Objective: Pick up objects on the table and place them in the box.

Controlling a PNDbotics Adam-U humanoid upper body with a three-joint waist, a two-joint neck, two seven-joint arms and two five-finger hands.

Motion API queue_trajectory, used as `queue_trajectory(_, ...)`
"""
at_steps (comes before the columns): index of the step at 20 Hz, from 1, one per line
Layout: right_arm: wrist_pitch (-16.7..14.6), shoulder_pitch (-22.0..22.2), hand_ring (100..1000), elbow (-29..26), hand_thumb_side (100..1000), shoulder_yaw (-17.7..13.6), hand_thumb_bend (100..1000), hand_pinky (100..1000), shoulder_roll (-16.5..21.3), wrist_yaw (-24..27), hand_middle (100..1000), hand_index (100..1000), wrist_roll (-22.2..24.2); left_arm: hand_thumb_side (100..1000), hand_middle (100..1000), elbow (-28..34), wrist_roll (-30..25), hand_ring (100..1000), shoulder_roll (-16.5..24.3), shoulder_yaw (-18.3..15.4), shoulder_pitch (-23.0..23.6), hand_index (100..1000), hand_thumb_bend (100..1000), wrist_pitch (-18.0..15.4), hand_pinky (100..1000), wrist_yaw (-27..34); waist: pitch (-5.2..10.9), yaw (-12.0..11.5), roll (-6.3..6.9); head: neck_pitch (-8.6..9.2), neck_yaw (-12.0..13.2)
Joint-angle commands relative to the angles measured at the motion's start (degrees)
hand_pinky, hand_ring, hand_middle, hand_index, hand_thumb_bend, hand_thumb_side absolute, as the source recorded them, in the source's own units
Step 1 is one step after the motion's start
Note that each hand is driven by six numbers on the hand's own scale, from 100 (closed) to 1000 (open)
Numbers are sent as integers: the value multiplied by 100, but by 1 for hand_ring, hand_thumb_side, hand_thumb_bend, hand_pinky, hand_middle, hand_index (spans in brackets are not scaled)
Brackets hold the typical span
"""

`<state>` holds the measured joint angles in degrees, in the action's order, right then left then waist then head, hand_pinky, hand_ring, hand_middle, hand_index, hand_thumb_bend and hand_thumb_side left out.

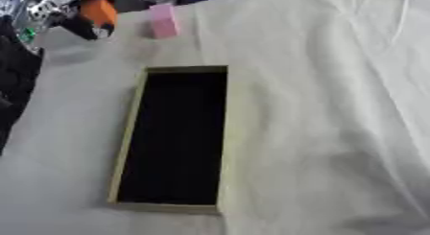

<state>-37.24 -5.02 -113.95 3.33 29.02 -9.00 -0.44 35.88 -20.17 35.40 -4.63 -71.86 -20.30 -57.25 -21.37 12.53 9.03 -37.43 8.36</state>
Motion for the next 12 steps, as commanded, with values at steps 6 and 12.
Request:
queue_trajectory(6,-34,104,960,-64,644,-145,100,892,96,245,591,893,-17,100,707,1030,2,599,36,353,71,825,100,-468,545,605,338,-303,-228,-265,-207)
queue_trajectory(12,-24,204,959,-64,644,-226,100,893,82,316,592,893,-40,100,702,1916,207,599,-50,1043,497,821,100,-961,546,1152,455,-527,-318,-378,-424)
